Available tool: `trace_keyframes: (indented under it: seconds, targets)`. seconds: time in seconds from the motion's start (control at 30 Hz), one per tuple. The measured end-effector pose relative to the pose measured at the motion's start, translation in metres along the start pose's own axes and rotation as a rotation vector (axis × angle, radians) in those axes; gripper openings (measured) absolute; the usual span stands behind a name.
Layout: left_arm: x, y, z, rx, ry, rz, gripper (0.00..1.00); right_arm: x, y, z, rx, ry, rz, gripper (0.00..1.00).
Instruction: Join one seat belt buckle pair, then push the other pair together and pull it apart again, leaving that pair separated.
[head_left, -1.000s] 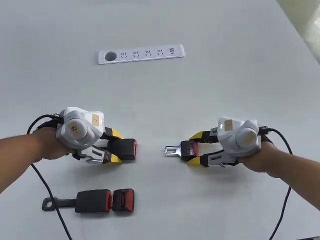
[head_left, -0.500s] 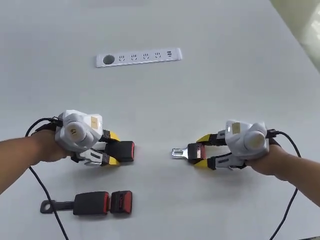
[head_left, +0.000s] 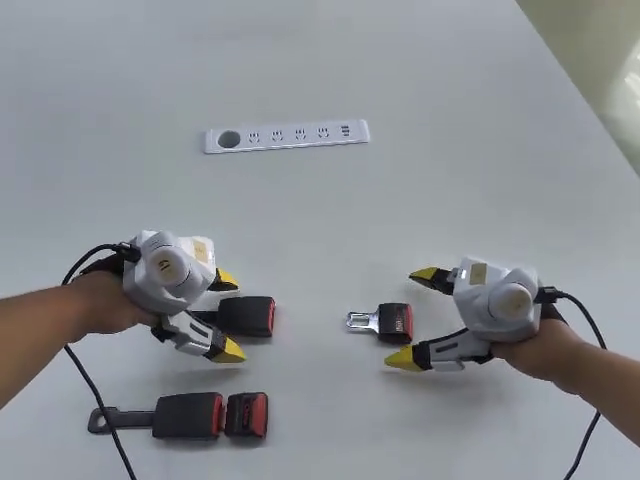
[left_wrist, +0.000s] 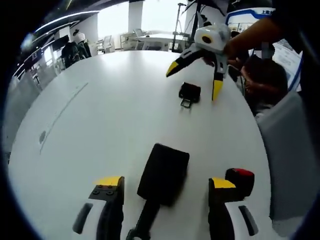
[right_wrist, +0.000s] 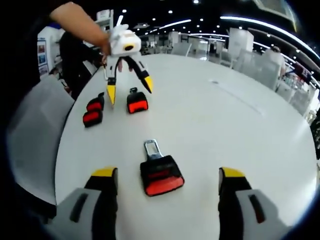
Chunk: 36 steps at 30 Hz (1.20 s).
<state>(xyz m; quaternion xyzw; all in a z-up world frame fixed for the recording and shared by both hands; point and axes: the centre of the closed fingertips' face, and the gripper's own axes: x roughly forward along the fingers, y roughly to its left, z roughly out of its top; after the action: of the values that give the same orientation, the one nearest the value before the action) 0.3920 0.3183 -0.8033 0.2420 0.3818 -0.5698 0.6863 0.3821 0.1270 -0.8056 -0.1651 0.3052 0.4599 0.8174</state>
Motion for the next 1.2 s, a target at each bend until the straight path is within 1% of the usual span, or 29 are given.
trace_keyframes:
  seconds: [0.03,0.07,0.1,0.13,0.17,0.2,0.23,0.27,0.33,0.37,0.4,0.43,0.47,0.5,0.53,0.63,0.67,0.7,0.73,0.77,0.8,0.83,0.93,0.97,1.0,1.03,1.07,1.2]
  targets:
    - [-0.004,0.002,-0.001,-0.046,-0.004,0.026,0.76,0.0,0.0,0.001,0.008,-0.004,-0.004,0.87]
    - [-0.009,0.005,0.0,-0.104,-0.021,0.061,0.8,-0.002,0.003,0.005,0.017,-0.014,-0.014,0.88]
    - [-0.013,0.007,-0.001,-0.146,-0.031,0.088,0.86,-0.003,0.004,0.008,0.019,-0.021,-0.027,0.89]
    - [-0.02,0.009,0.0,-0.193,-0.058,0.127,0.89,-0.004,0.005,0.01,0.028,-0.027,-0.051,0.9]
    - [-0.025,0.012,0.002,-0.226,-0.089,0.163,0.92,-0.005,0.006,0.013,0.033,-0.033,-0.061,0.9]
    - [-0.033,0.012,0.008,-0.265,-0.169,0.197,0.96,-0.006,0.009,0.017,0.044,-0.044,-0.075,0.91]
    - [-0.038,0.011,0.007,-0.289,-0.195,0.209,0.97,-0.007,0.011,0.019,0.049,-0.052,-0.088,0.91]
    - [-0.046,0.009,0.001,-0.323,-0.205,0.235,0.96,-0.009,0.013,0.022,0.054,-0.063,-0.106,0.91]
    - [-0.058,0.002,-0.007,-0.343,-0.221,0.271,0.97,-0.012,0.018,0.029,0.081,-0.09,-0.134,0.93]
    - [-0.063,-0.002,-0.011,-0.357,-0.231,0.281,0.98,-0.013,0.021,0.031,0.098,-0.1,-0.146,0.94]
    - [-0.069,-0.007,-0.015,-0.37,-0.242,0.289,0.98,-0.014,0.024,0.032,0.1,-0.101,-0.153,0.95]
    - [-0.072,-0.005,-0.021,-0.377,-0.254,0.301,0.98,-0.015,0.028,0.033,0.101,-0.103,-0.168,0.97]
    - [-0.077,-0.007,-0.023,-0.385,-0.266,0.312,0.98,-0.016,0.03,0.033,0.101,-0.107,-0.176,0.98]
    - [-0.083,-0.013,-0.026,-0.386,-0.269,0.318,0.99,-0.018,0.035,0.035,0.109,-0.112,-0.181,0.99]
    - [-0.087,-0.017,-0.029,-0.386,-0.274,0.326,0.99,-0.02,0.039,0.036,0.117,-0.116,-0.185,0.99]
    - [-0.104,-0.032,-0.038,-0.389,-0.307,0.353,1.0,-0.024,0.051,0.037,0.111,-0.12,-0.203,0.99]
    - [-0.106,-0.034,-0.039,-0.391,-0.311,0.354,1.0,-0.024,0.056,0.036,0.115,-0.122,-0.199,0.99]
    - [-0.11,-0.037,-0.043,-0.401,-0.322,0.356,1.0,-0.024,0.06,0.036,0.117,-0.123,-0.197,1.0]
    - [-0.114,-0.039,-0.05,-0.406,-0.336,0.366,1.0,-0.026,0.067,0.037,0.116,-0.122,-0.195,1.0]
    - [-0.119,-0.046,-0.053,-0.405,-0.341,0.376,1.0,-0.027,0.072,0.038,0.114,-0.122,-0.196,1.0]
    - [-0.121,-0.049,-0.056,-0.406,-0.341,0.378,1.0,-0.029,0.075,0.038,0.114,-0.124,-0.198,1.0]
    - [-0.125,-0.055,-0.059,-0.407,-0.341,0.381,1.0,-0.03,0.079,0.039,0.115,-0.129,-0.201,1.0]
    - [-0.134,-0.067,-0.065,-0.411,-0.35,0.388,1.0,-0.036,0.091,0.039,0.117,-0.134,-0.202,1.0]
    - [-0.136,-0.07,-0.065,-0.413,-0.359,0.388,1.0,-0.038,0.096,0.039,0.111,-0.129,-0.208,1.0]
    - [-0.14,-0.074,-0.064,-0.41,-0.378,0.386,1.0,-0.039,0.097,0.039,0.11,-0.13,-0.209,1.0]
    - [-0.143,-0.077,-0.064,-0.406,-0.389,0.389,1.0,-0.043,0.101,0.041,0.107,-0.141,-0.215,1.0]
    - [-0.146,-0.079,-0.067,-0.405,-0.393,0.397,1.0,-0.044,0.103,0.041,0.107,-0.145,-0.217,1.0]
    - [-0.153,-0.09,-0.075,-0.41,-0.404,0.408,1.0,-0.052,0.119,0.04,0.106,-0.145,-0.222,1.0]
